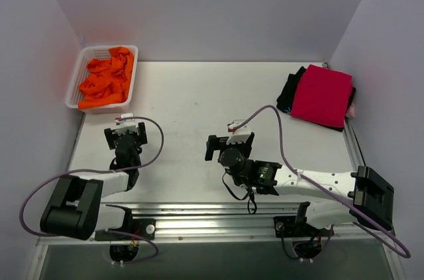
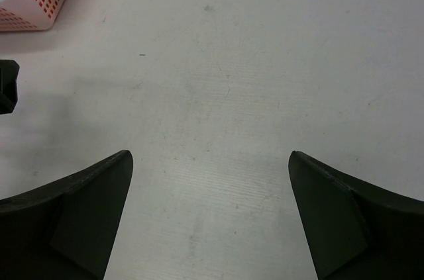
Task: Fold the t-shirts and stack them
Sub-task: Put the neatly folded tshirt into the corner of the board with the right arm
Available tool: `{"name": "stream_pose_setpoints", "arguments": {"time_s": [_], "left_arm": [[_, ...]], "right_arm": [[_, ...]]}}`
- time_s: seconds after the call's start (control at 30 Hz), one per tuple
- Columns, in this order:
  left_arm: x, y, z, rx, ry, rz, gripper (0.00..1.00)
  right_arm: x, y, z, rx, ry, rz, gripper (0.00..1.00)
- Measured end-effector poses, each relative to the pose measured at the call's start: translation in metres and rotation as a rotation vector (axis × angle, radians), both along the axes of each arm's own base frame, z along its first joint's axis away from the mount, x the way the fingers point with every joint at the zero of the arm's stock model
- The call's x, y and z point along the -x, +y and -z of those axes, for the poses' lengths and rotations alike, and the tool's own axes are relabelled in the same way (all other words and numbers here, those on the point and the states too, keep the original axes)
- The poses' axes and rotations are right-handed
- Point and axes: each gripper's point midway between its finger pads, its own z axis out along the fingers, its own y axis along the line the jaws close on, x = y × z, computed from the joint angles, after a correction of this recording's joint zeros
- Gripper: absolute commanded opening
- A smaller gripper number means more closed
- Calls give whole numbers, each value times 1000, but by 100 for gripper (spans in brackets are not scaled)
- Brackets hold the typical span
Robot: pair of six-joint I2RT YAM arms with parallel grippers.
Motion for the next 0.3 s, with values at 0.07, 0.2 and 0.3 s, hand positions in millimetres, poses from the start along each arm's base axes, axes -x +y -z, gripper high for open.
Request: {"name": "stream_pose_setpoints", "arguments": {"time_s": [0.07, 0.2, 0.3], "left_arm": [[-12, -3, 0, 11, -9, 37, 94], [-38, -4, 8, 22, -25, 68, 95], [-41, -4, 17, 28, 0, 84, 95]], "right_arm": [[1, -2, -2, -11, -6, 5, 100], [1, -6, -10, -43, -19, 21, 100], [2, -12, -11, -60, -26, 44, 100]]}}
